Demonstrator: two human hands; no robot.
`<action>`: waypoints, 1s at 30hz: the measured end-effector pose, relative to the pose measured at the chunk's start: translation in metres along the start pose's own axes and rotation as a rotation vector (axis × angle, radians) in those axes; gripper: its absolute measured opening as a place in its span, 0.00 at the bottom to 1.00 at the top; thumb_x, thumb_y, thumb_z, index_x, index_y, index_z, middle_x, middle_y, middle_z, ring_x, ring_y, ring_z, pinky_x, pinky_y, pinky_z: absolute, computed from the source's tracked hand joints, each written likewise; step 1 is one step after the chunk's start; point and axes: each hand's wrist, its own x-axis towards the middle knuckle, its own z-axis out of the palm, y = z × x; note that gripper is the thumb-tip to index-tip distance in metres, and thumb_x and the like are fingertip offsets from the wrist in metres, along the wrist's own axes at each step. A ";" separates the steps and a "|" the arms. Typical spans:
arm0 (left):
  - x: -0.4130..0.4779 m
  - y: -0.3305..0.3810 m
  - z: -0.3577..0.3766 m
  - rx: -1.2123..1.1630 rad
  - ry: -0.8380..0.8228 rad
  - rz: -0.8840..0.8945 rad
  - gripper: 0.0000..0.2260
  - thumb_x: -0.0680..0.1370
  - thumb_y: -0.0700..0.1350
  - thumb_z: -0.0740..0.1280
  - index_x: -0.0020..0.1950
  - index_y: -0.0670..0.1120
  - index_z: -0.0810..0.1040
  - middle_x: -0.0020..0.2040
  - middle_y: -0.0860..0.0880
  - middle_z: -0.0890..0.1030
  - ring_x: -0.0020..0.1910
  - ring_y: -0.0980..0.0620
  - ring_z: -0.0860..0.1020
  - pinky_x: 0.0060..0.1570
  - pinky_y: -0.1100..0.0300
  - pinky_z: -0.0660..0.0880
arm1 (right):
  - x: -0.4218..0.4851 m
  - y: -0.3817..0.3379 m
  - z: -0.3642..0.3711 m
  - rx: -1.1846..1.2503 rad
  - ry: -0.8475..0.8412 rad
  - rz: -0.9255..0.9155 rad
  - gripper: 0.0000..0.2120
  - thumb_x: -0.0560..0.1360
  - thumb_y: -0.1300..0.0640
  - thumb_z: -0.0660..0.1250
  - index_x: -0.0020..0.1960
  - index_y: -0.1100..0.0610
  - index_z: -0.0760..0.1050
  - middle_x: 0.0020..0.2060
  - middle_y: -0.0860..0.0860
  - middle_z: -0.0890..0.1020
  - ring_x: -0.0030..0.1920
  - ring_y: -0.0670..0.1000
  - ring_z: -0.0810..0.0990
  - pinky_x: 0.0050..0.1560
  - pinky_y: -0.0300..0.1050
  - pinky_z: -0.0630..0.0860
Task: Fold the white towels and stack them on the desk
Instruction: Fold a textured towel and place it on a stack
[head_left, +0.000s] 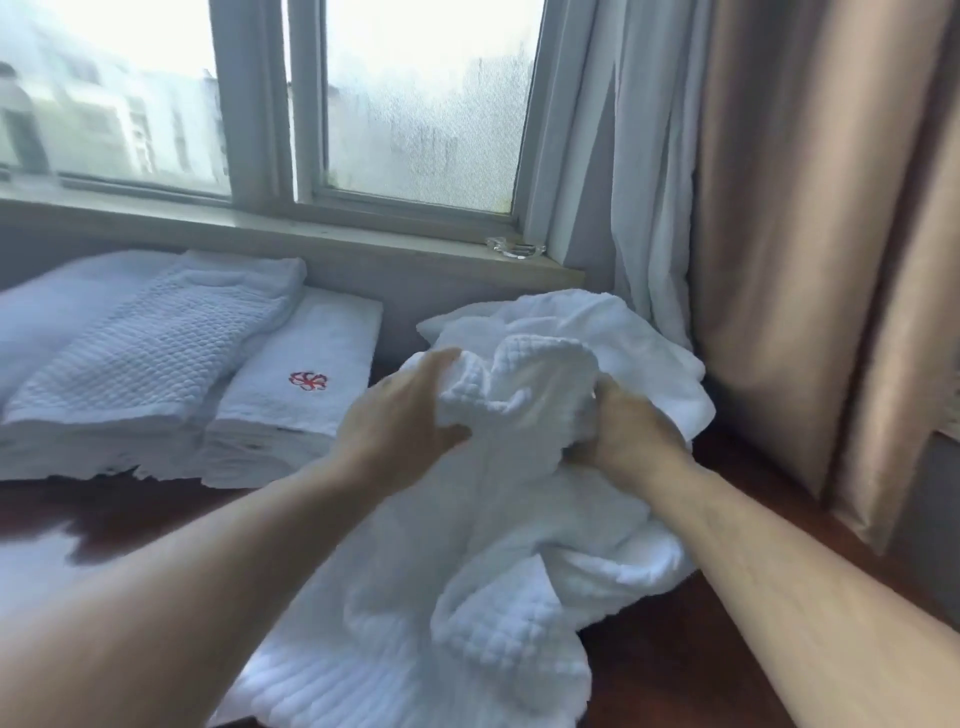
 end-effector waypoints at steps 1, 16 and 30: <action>0.001 0.001 -0.017 -0.004 0.130 0.032 0.33 0.71 0.55 0.76 0.72 0.58 0.64 0.64 0.51 0.79 0.60 0.43 0.77 0.47 0.54 0.68 | -0.001 -0.004 -0.014 -0.010 0.195 0.008 0.33 0.71 0.42 0.73 0.71 0.44 0.64 0.51 0.48 0.82 0.46 0.54 0.80 0.42 0.46 0.73; -0.147 -0.055 -0.088 0.469 -0.659 0.124 0.35 0.54 0.83 0.59 0.49 0.60 0.69 0.69 0.59 0.61 0.73 0.52 0.56 0.68 0.52 0.58 | -0.106 -0.006 -0.020 -0.168 -0.536 -0.199 0.27 0.58 0.29 0.78 0.46 0.43 0.74 0.46 0.39 0.79 0.47 0.40 0.78 0.42 0.35 0.70; -0.116 -0.025 -0.088 0.882 -0.530 0.311 0.19 0.72 0.66 0.65 0.51 0.53 0.80 0.49 0.53 0.80 0.53 0.49 0.77 0.52 0.53 0.66 | -0.114 -0.053 0.035 -0.548 -0.675 -0.348 0.13 0.80 0.41 0.59 0.49 0.49 0.75 0.45 0.47 0.79 0.42 0.49 0.75 0.42 0.46 0.72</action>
